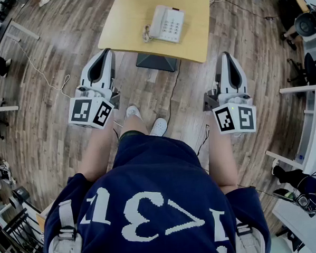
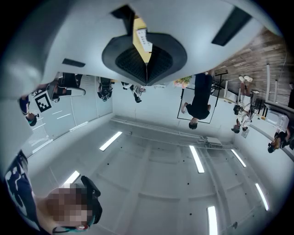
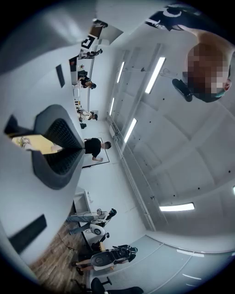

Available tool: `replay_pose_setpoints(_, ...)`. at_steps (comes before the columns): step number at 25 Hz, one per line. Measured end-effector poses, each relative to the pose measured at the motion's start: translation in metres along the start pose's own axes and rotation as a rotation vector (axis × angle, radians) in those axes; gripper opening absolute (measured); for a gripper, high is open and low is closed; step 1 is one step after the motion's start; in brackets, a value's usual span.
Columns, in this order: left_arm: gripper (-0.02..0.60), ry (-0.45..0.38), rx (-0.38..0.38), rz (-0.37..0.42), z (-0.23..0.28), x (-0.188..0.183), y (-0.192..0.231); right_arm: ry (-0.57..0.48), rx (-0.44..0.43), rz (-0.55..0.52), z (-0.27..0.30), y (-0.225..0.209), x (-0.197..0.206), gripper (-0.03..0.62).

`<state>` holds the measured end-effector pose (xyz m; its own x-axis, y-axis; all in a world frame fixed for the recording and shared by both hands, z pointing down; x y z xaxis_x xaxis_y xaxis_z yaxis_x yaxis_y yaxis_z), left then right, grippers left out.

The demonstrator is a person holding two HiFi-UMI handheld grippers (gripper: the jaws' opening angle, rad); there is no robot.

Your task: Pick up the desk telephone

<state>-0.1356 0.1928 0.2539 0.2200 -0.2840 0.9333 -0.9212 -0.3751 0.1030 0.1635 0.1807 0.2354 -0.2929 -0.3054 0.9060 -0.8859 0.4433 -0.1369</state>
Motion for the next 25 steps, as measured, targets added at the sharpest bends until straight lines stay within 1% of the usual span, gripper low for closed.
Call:
replay_pose_setpoints(8, 0.017, 0.006, -0.002, 0.004, -0.001, 0.003, 0.000, 0.001, -0.006, 0.002, 0.004, 0.001, 0.001, 0.026)
replay_pose_setpoints(15, 0.017, 0.012, 0.003, -0.001, 0.010, 0.010, 0.000, -0.007, 0.003, 0.043, 0.014, -0.009, 0.007, 0.026)
replay_pose_setpoints(20, 0.017, 0.006, -0.009, 0.000, 0.021, 0.011, 0.008, -0.005, -0.013, 0.053, 0.028, -0.010, 0.011, 0.027)
replay_pose_setpoints(25, 0.017, 0.014, -0.002, -0.016, 0.044, 0.030, 0.017, -0.007, -0.017, 0.064, 0.046, -0.019, 0.024, 0.028)
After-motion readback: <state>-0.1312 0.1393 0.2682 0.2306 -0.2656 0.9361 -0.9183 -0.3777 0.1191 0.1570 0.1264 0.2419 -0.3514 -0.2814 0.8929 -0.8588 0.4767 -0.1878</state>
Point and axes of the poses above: the fingertips, and each gripper's own axes: z forward along the fingers, y to its left, x out of its underside, the point moved 1 cm from there along -z, backward along the fingers, and after that the axes turned 13 degrees about -y, right-handed, at the moved point
